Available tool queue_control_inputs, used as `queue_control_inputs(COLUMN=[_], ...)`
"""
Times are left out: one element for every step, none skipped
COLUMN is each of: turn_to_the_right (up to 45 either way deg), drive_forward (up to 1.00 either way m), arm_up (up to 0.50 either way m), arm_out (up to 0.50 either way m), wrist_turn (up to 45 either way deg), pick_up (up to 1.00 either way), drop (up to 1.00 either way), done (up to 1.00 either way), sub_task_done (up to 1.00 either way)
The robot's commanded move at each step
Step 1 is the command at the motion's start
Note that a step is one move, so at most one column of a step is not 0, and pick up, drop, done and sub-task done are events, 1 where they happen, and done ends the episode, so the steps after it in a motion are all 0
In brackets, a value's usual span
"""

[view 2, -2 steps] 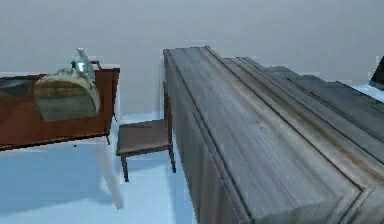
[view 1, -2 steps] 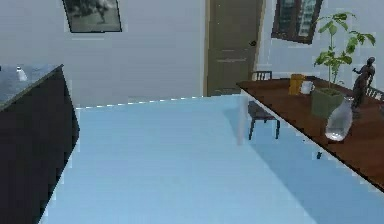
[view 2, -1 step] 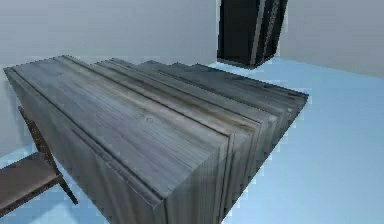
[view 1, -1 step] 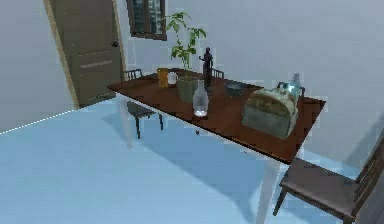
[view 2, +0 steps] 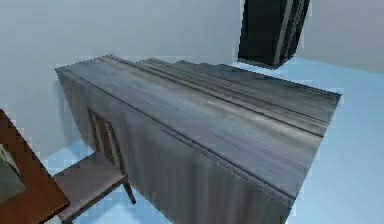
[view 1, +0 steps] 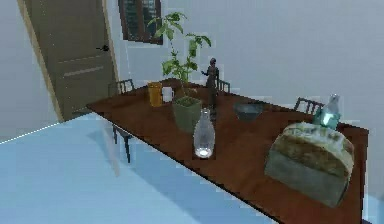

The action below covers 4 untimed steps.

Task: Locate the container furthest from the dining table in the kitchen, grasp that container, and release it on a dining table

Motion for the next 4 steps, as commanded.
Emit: queue_control_inputs(turn_to_the_right=[-45.0, 0.0, -12.0, 0.0], drive_forward=[0.00, 0.60, 0.00, 0.15], arm_up=[0.00, 0.00, 0.00, 0.00], arm_out=[0.00, 0.00, 0.00, 0.00], wrist_turn=[0.0, 0.0, 0.0, 0.0], pick_up=[0.00, 0.00, 0.00, 0.00], drop=[0.00, 0.00, 0.00, 0.00], done=[0.00, 0.00, 0.00, 0.00], sub_task_done=[0.00, 0.00, 0.00, 0.00])
